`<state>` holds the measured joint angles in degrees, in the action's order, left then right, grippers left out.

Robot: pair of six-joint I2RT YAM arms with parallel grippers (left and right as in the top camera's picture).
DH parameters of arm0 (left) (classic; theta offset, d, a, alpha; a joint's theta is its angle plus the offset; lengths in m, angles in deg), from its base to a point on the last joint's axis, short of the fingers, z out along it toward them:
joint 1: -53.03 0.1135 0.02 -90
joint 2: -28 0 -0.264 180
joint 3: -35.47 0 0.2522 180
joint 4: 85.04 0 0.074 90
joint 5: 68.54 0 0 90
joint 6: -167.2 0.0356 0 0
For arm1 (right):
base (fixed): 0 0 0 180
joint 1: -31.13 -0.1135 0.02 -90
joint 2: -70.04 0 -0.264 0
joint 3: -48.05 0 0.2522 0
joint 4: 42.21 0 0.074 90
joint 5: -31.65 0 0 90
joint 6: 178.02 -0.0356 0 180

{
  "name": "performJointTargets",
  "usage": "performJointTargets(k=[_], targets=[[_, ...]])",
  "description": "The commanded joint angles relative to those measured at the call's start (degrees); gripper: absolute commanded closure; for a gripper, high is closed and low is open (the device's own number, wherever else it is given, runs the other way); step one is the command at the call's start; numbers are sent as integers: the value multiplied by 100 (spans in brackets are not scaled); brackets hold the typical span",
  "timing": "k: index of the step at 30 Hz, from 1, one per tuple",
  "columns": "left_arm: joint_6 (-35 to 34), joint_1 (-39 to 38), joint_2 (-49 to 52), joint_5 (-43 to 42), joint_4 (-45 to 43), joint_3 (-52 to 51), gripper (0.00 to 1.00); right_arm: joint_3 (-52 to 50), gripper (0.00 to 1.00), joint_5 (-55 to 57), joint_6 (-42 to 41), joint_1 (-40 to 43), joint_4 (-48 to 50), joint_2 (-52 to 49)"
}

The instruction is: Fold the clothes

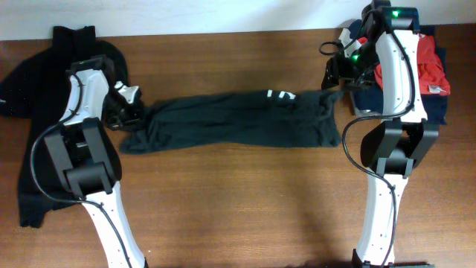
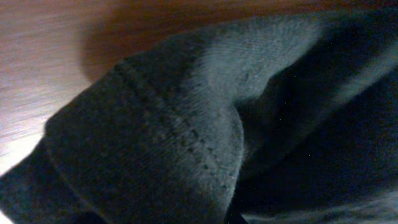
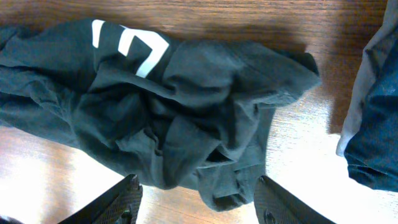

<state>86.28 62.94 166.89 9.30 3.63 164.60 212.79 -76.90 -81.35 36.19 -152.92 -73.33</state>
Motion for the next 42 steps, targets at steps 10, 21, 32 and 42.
performJointTargets(k=[10, 21, 32, 42], targets=[[389, -990, -1303, -1204, -186, -37, 99, 129, 37, -74, -9, -17, -39, 243], [295, -732, -2127, -518, -203, 66, 100, 129, 37, -96, -116, -17, -39, 243], [304, 249, -2159, -387, -118, 87, 99, 129, 37, -98, -118, -17, -39, 243], [302, -155, -2159, -522, -181, 87, 99, 129, 37, -142, -118, -81, -39, 243]])
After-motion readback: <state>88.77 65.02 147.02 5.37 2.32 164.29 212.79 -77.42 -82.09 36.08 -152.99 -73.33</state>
